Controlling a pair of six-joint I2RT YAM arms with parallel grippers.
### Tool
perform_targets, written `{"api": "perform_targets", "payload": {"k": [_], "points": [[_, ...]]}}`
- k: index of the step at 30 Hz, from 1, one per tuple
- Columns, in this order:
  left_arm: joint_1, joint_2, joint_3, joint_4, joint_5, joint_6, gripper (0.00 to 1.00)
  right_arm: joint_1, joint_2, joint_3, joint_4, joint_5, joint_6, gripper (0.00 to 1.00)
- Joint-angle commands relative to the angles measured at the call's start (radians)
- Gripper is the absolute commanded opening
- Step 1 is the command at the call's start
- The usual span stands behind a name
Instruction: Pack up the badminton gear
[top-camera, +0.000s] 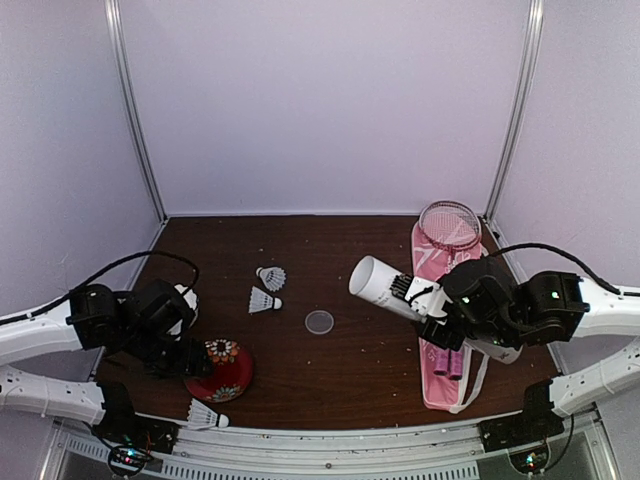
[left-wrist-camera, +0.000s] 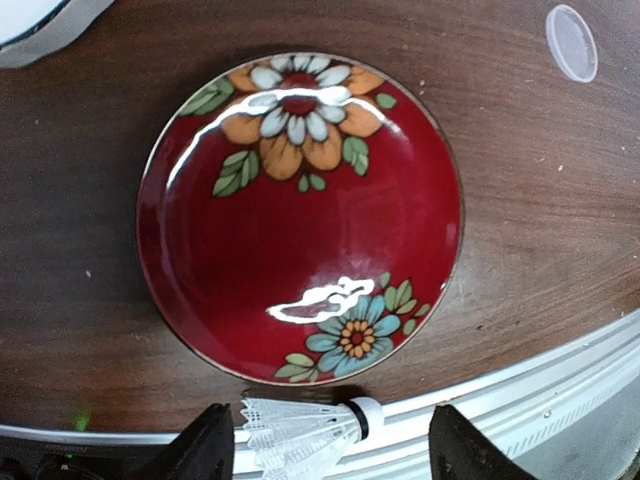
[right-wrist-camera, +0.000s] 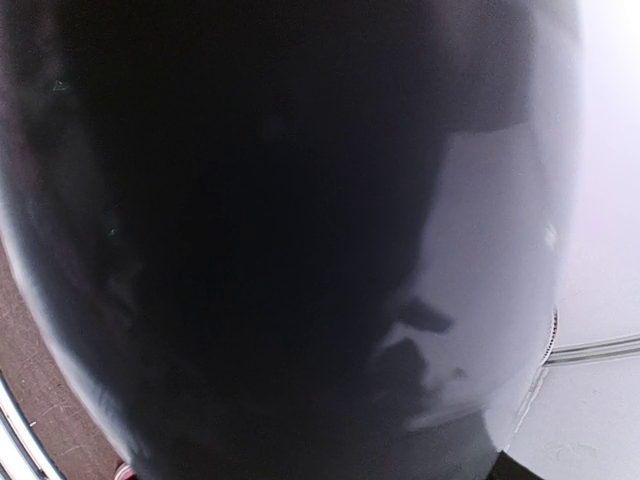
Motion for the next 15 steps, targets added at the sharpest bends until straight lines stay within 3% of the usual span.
{"api": "perform_targets", "payload": {"k": [1, 8, 15], "points": [[-0.036, -0.019, -0.055, -0.078, 0.047, -0.142, 0.7, -0.004, -0.009, 0.003, 0.018, 0.012, -0.002, 0.49], [-0.159, -0.023, -0.072, -0.06, 0.085, -0.312, 0.68, -0.004, -0.012, 0.0, 0.017, 0.009, 0.006, 0.49], [-0.193, 0.013, -0.136, 0.129, 0.138, -0.356, 0.6, -0.003, -0.008, 0.007, 0.012, 0.004, 0.004, 0.49]]}}
